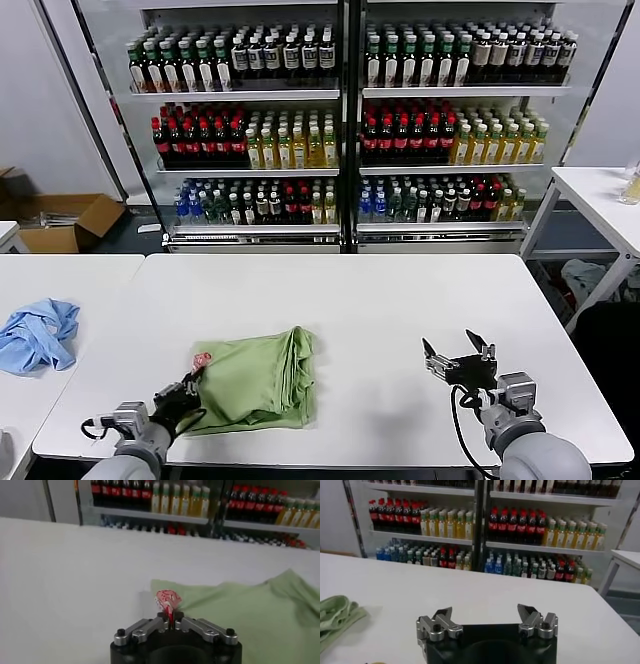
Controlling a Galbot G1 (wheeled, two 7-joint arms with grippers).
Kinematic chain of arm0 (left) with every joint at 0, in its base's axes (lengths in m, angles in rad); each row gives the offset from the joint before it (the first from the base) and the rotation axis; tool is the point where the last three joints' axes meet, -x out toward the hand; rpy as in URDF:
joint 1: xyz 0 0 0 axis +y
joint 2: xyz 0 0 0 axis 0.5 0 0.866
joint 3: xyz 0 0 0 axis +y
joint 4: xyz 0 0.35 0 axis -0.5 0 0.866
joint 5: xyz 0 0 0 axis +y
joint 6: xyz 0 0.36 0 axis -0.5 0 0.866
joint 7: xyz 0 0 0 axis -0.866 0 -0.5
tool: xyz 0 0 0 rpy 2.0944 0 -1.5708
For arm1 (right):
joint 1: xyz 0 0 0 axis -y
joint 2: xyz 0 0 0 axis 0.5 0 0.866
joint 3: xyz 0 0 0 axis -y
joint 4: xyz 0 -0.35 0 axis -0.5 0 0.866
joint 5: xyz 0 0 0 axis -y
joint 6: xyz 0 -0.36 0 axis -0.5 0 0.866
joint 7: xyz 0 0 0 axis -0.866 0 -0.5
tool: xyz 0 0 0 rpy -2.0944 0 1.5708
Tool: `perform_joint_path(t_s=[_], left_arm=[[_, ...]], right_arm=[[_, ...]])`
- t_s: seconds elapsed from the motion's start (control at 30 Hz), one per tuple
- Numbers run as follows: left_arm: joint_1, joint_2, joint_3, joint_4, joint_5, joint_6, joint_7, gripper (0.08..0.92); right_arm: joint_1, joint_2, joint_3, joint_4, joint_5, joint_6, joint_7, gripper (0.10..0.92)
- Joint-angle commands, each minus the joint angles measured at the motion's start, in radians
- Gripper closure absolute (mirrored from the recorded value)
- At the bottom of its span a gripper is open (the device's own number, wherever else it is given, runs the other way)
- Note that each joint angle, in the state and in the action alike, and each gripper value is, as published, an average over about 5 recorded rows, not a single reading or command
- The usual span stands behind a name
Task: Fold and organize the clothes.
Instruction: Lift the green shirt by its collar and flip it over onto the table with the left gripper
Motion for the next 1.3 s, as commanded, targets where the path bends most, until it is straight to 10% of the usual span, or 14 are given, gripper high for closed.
perform_joint_path(t_s=[0.03, 0.4, 0.77, 1.3], left_arm=[[0.030, 0.087, -0.323, -0.218, -0.298, 0.099, 0.000, 0.889], [0.096, 0.325, -0.602, -0.122, -0.698, 0.104, -0.085, 0.889], [-0.043, -0.109, 0.252, -0.279, -0.306, 0.099, -0.166, 0.889], [-0.168, -0.231, 0.367, -0.148, -0.287, -0.004, -0.268, 0.889]], right_arm=[[0.001, -0.002, 0.004, -0.001, 0.002, 0.000, -0.001, 0.203], [0.011, -0.003, 0.002, -0.006, 0.006, 0.002, -0.004, 0.203], [-0.022, 0.001, 0.036, 0.013, 0.005, -0.001, -0.002, 0.203], [-0.006, 0.004, 0.007, 0.002, -0.006, -0.001, -0.001, 0.203]])
